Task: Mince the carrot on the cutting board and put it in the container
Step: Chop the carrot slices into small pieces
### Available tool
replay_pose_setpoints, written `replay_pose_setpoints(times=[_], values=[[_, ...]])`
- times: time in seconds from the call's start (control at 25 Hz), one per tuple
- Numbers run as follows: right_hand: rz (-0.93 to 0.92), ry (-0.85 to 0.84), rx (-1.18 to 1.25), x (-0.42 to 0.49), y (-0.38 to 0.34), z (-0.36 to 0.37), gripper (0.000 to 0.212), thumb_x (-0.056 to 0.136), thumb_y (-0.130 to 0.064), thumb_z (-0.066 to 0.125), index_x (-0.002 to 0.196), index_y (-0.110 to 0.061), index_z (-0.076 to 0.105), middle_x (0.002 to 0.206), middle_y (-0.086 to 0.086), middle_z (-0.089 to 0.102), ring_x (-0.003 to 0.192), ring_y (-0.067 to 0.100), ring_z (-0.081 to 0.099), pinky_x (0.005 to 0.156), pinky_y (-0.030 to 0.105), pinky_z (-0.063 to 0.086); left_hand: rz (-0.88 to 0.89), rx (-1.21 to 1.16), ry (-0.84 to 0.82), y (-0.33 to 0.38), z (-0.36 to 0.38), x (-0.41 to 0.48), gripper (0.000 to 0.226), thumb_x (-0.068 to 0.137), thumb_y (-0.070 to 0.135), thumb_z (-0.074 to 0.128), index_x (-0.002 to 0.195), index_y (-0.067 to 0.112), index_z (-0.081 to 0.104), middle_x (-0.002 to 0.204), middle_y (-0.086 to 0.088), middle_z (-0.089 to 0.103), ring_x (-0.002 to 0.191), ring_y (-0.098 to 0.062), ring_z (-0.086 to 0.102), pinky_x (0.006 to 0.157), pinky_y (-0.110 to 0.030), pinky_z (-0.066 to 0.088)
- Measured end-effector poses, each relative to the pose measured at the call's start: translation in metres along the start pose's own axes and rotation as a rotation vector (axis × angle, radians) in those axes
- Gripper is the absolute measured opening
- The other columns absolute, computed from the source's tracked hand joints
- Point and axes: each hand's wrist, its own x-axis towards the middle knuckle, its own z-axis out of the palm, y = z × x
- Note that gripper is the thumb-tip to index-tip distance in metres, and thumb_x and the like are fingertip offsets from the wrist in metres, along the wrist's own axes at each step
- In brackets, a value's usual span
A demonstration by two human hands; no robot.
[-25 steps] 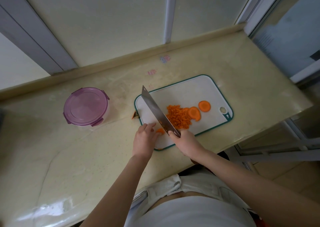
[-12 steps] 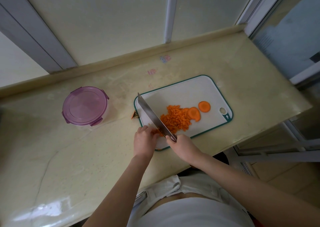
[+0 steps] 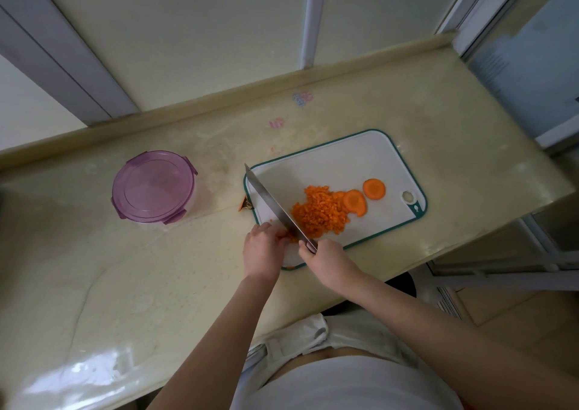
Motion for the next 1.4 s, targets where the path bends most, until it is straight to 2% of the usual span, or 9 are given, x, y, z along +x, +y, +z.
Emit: replay_pose_setpoints(times=[0.32,0.48,0.6,0.68,0.72,0.88,1.0,1.16,1.4], values=[[-0.07,-0.048,0.146,0.012,-0.002,-0.01,0.05,0.098,-0.033,0.046,0.054,-0.015,0.031,0.05,0.0,0.034,0.047,0.016,0.034,0.048,0.026,0.025,0.044,0.028,0.047,-0.003,0.002,-0.003,0.005,0.076,0.016,0.073,0.079,0.012,0.075,0.076,-0.008,0.065,0.077,-0.03,0.055,0.067,-0.037,0.044],[-0.049,0.018,0.167,0.008,-0.001,-0.017,0.05,0.098,-0.03,0.048,0.053,-0.016,0.03,0.05,-0.002,0.033,0.046,0.012,0.033,0.044,0.02,0.025,0.022,-0.003,0.03,-0.002,0.002,-0.001,0.006,0.075,0.019,0.074,0.075,0.013,0.072,0.078,-0.006,0.065,0.079,-0.028,0.054,0.07,-0.036,0.043],[-0.008,0.063,0.209,0.006,0.001,-0.022,0.046,0.097,-0.031,0.049,0.056,-0.013,0.043,0.055,0.002,0.047,0.054,0.016,0.045,0.048,0.016,0.031,0.005,-0.002,0.014,-0.001,0.003,0.0,0.011,0.076,0.025,0.074,0.073,0.015,0.07,0.078,-0.004,0.064,0.08,-0.025,0.052,0.072,-0.033,0.038],[-0.003,0.062,0.238,0.005,0.001,-0.02,0.042,0.096,-0.033,0.05,0.07,-0.001,0.06,0.068,0.012,0.061,0.065,0.023,0.054,0.056,0.025,0.039,0.017,0.007,0.014,-0.001,0.003,0.0,0.011,0.079,0.025,0.071,0.075,0.015,0.07,0.079,-0.004,0.065,0.081,-0.026,0.052,0.072,-0.033,0.036],[-0.004,0.058,0.244,0.003,0.001,-0.019,0.043,0.096,-0.034,0.05,0.077,0.003,0.062,0.07,0.014,0.061,0.065,0.023,0.054,0.056,0.026,0.039,0.026,0.008,0.015,-0.001,0.002,-0.001,0.01,0.081,0.024,0.068,0.077,0.014,0.07,0.081,-0.005,0.065,0.083,-0.027,0.052,0.073,-0.033,0.037],[-0.014,0.016,0.221,-0.004,0.004,-0.019,0.04,0.097,-0.037,0.048,0.067,-0.01,0.048,0.056,-0.001,0.042,0.047,0.013,0.04,0.039,0.016,0.029,0.042,-0.015,0.033,-0.005,-0.001,-0.004,0.01,0.087,0.019,0.063,0.09,0.011,0.069,0.089,-0.007,0.064,0.086,-0.028,0.053,0.076,-0.035,0.04],[-0.003,0.001,0.177,-0.007,0.007,-0.019,0.041,0.097,-0.038,0.047,0.062,-0.018,0.041,0.057,-0.004,0.04,0.046,0.01,0.039,0.041,0.017,0.028,0.057,0.037,0.065,-0.01,-0.001,-0.008,0.012,0.082,0.022,0.07,0.085,0.011,0.071,0.086,-0.007,0.064,0.081,-0.028,0.052,0.071,-0.033,0.038],[-0.007,-0.017,0.152,-0.008,0.009,-0.016,0.046,0.097,-0.037,0.048,0.058,-0.016,0.037,0.053,0.0,0.039,0.046,0.013,0.039,0.043,0.02,0.03,0.041,0.067,0.047,-0.008,0.0,-0.008,0.012,0.08,0.023,0.07,0.083,0.012,0.074,0.085,-0.007,0.062,0.082,-0.028,0.049,0.07,-0.03,0.034],[0.02,0.002,0.096,-0.008,0.009,-0.008,0.051,0.097,-0.033,0.047,0.053,-0.015,0.032,0.051,0.0,0.035,0.046,0.012,0.033,0.043,0.02,0.023,0.038,0.036,0.032,-0.006,0.001,-0.008,0.009,0.079,0.018,0.071,0.084,0.011,0.075,0.084,-0.008,0.064,0.084,-0.03,0.051,0.073,-0.034,0.038]])
